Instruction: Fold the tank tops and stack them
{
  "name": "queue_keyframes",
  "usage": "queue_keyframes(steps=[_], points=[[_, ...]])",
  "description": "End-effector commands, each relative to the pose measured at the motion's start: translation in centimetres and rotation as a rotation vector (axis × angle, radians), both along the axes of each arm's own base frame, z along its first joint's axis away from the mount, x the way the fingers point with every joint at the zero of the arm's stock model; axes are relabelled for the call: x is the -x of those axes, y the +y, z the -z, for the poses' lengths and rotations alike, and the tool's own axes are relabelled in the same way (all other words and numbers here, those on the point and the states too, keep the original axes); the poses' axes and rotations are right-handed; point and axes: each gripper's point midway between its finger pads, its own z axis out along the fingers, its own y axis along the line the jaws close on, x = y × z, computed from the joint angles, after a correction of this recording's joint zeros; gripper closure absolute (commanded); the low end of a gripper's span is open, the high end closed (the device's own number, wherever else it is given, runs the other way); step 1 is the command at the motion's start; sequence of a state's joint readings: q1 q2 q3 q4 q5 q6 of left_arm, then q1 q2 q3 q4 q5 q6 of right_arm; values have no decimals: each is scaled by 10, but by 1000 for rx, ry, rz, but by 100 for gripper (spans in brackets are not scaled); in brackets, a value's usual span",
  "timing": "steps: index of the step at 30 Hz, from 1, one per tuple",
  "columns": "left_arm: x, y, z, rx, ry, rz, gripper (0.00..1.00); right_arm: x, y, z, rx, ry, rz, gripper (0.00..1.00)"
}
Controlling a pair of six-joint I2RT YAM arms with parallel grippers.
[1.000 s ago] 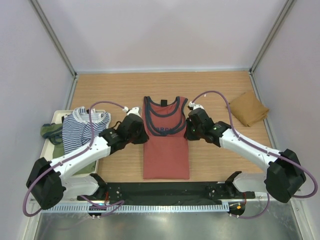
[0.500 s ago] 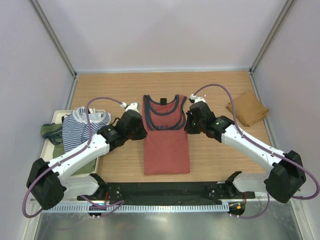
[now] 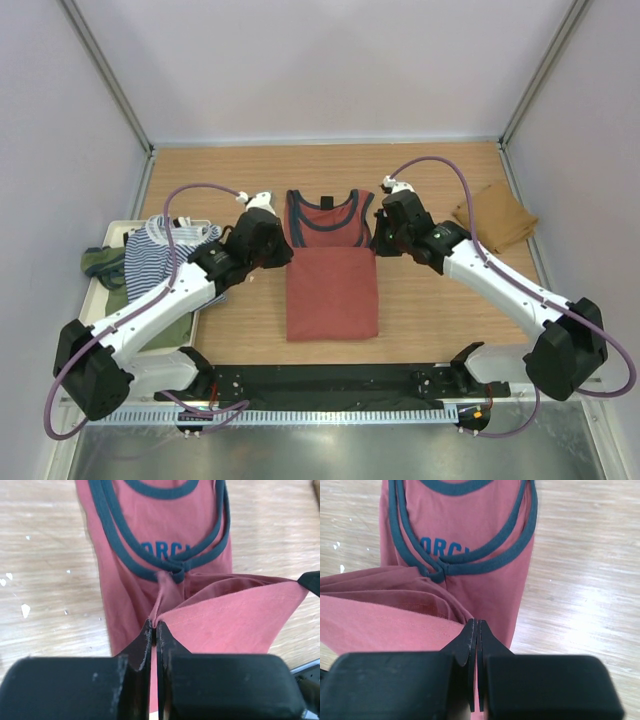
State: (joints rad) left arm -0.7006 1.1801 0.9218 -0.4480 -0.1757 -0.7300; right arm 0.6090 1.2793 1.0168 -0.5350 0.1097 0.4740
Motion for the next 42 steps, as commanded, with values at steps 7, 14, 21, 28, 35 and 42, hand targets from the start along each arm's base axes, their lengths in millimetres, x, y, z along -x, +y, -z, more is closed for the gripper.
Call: queue_keyframes(steps=[7, 14, 21, 28, 35, 42], points=[[-31, 0, -16, 9, -46, -23, 100, -30, -1, -11, 4, -28, 11, 99], [-51, -5, -8, 3, -32, -20, 100, -48, -6, -5, -3, -25, 35, 99], [-65, -8, 4, 0, -3, -17, 100, -64, -11, 3, -11, -4, 42, 99], [-75, -6, 22, -6, 22, -31, 100, -79, -6, 8, -18, -2, 47, 99], [-93, -7, 47, -34, 55, -41, 100, -98, -4, 23, 2, 9, 85, 99], [-107, -1, 75, -65, 108, -68, 98, -114, -9, 47, 18, 48, 131, 82]])
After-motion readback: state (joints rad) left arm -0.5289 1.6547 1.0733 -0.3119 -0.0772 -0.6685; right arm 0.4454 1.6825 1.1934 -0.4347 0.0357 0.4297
